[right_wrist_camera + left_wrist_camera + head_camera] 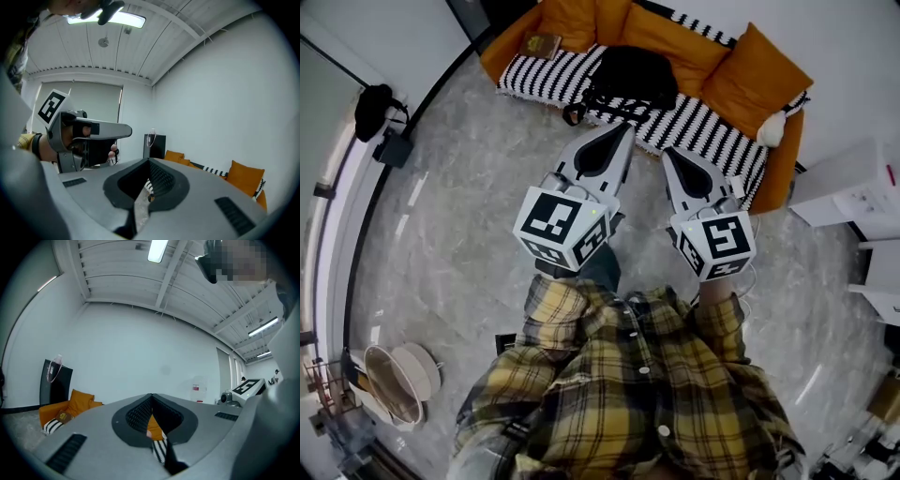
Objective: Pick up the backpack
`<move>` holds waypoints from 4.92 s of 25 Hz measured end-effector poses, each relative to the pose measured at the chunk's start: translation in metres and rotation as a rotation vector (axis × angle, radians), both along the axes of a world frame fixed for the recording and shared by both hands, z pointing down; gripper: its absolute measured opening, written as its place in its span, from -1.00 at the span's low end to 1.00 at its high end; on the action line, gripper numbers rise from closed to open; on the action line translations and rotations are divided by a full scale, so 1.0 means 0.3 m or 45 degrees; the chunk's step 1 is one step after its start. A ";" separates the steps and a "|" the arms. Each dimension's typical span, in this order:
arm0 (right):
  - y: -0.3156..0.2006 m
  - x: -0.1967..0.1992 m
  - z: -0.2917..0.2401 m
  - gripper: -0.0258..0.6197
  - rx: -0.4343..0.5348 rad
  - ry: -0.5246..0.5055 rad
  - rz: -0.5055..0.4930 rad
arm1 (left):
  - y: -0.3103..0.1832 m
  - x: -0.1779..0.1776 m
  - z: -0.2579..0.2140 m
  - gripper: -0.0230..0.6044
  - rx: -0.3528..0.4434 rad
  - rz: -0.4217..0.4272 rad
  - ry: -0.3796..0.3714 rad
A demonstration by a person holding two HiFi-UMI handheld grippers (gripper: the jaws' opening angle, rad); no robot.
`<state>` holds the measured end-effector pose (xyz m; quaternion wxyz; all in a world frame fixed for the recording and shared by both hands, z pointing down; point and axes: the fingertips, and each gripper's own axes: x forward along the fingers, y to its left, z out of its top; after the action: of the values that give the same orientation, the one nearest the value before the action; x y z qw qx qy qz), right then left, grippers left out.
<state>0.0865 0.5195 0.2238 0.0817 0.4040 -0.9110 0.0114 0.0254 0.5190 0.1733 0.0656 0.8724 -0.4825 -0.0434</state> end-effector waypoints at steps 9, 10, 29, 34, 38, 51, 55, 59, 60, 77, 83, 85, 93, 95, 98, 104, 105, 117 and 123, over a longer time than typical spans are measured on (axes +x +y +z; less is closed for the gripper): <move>-0.364 -0.171 -0.023 -0.87 0.002 0.001 0.062 | -0.358 -0.232 -0.016 -0.87 -0.005 0.007 -0.019; -0.395 -0.180 -0.019 -0.87 0.000 -0.001 0.071 | -0.389 -0.251 -0.010 -0.87 -0.008 0.006 -0.020; -0.743 -0.281 0.065 -0.87 -0.031 0.023 0.105 | -0.725 -0.409 0.066 -0.87 -0.032 -0.003 -0.038; -0.952 -0.282 0.099 -0.87 -0.050 0.017 0.087 | -0.930 -0.407 0.092 -0.87 -0.038 -0.018 -0.048; -1.193 -0.282 0.111 -0.87 -0.057 0.006 0.084 | -1.156 -0.404 0.119 -0.87 -0.053 -0.017 -0.069; -1.845 -0.185 0.131 -0.87 -0.138 0.014 0.098 | -1.827 -0.319 0.145 -0.87 -0.135 -0.010 -0.089; -1.974 -0.138 0.148 -0.87 -0.157 0.016 0.109 | -1.969 -0.268 0.160 -0.87 -0.156 0.009 -0.115; -2.060 -0.099 0.185 -0.87 -0.191 0.021 0.124 | -2.065 -0.229 0.187 -0.87 -0.185 0.026 -0.124; -2.072 -0.090 0.197 -0.87 -0.202 0.025 0.127 | -2.079 -0.222 0.195 -0.87 -0.194 0.031 -0.128; -2.173 -0.087 0.305 -0.87 -0.276 0.053 0.162 | -2.221 -0.208 0.308 -0.87 -0.302 0.089 -0.177; -2.184 -0.105 0.366 -0.87 -0.314 0.048 0.157 | -2.218 -0.189 0.395 -0.87 -0.365 0.108 -0.196; -2.186 -0.103 0.392 -0.87 -0.324 0.052 0.159 | -2.216 -0.187 0.429 -0.87 -0.389 0.110 -0.205; -2.213 -0.085 0.527 -0.87 -0.389 0.086 0.158 | -2.238 -0.207 0.575 -0.87 -0.476 0.088 -0.239; -2.214 -0.085 0.567 -0.87 -0.404 0.103 0.154 | -2.239 -0.212 0.619 -0.87 -0.499 0.086 -0.249; -2.222 -0.088 0.620 -0.87 -0.418 0.131 0.152 | -2.241 -0.230 0.683 -0.87 -0.536 0.071 -0.235; -2.230 -0.064 0.749 -0.87 -0.463 0.164 0.176 | -2.227 -0.249 0.832 -0.87 -0.617 0.070 -0.225; -2.230 -0.060 0.771 -0.87 -0.473 0.174 0.180 | -2.224 -0.252 0.854 -0.87 -0.628 0.069 -0.230; -2.211 -0.033 1.025 -0.66 -0.625 0.192 0.197 | -2.219 -0.297 1.107 -0.84 -0.767 0.079 -0.243; -2.209 -0.024 1.133 -0.44 -0.688 0.213 0.198 | -2.204 -0.313 1.257 -0.49 -0.866 0.095 -0.239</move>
<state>0.0793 -0.1434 0.5636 0.2600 0.4357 -0.8314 0.2267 -0.0687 -0.1421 0.5504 0.3092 0.8178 -0.4411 0.2024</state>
